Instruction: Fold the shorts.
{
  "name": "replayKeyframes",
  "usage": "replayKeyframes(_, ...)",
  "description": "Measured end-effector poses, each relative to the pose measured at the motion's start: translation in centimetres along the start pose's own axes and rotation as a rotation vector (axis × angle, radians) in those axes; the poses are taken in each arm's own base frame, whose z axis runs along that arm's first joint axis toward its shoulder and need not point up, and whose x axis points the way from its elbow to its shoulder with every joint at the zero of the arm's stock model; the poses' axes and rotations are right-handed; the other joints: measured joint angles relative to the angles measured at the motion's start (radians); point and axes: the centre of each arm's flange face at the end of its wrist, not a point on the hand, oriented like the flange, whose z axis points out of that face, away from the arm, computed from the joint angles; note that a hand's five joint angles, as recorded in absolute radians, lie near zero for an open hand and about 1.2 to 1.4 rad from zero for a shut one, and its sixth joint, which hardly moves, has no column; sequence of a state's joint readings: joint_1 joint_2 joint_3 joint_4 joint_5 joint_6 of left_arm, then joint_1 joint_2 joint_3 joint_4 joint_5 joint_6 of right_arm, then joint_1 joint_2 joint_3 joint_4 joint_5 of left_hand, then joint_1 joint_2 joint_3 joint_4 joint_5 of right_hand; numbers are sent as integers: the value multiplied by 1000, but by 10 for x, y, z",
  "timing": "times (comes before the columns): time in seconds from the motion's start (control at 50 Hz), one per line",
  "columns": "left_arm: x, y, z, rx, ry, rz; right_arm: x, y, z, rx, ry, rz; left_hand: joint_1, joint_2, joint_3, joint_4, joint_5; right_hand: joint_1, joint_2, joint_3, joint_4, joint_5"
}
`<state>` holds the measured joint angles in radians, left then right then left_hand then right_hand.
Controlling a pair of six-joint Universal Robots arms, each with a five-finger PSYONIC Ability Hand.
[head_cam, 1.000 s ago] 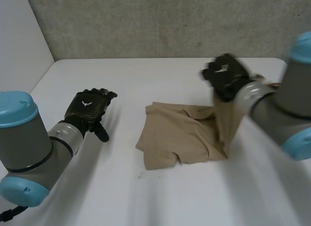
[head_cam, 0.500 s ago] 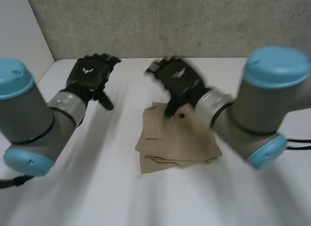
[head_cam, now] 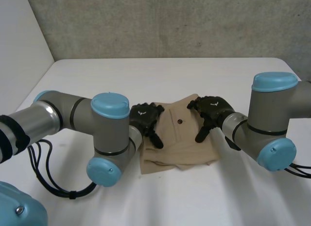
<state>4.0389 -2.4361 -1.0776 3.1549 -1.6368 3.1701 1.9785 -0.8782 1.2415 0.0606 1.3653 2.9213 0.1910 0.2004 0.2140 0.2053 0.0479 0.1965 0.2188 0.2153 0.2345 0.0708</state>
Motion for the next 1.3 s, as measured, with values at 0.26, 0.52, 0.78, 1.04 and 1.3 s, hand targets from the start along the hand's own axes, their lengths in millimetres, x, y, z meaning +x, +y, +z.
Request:
replayKeyframes(0.26,-4,0,-18,-64,-1,123,0,16,0,-93,5,-183,-24,0,0,0,0,-58,-39,-37,0,0)
replayKeyframes(0.52,-22,-116,-76,230,-55,82,31,-109,-67,321,216,-17,-27,0,0,0,0,-59,-39,-37,0,-7)
replayKeyframes(0.78,-121,-185,-159,300,-276,-128,77,-156,-148,401,487,69,-27,0,0,-1,0,-60,-39,-37,0,-7)
replayKeyframes(1.04,-128,-187,-169,289,-250,-149,70,-147,-148,342,407,50,-27,0,0,-1,0,-60,-39,-37,0,-7)
replayKeyframes(1.3,-126,-170,-159,269,-240,-139,64,-142,-147,338,390,28,-27,0,0,-1,0,-59,-39,-37,0,-7)
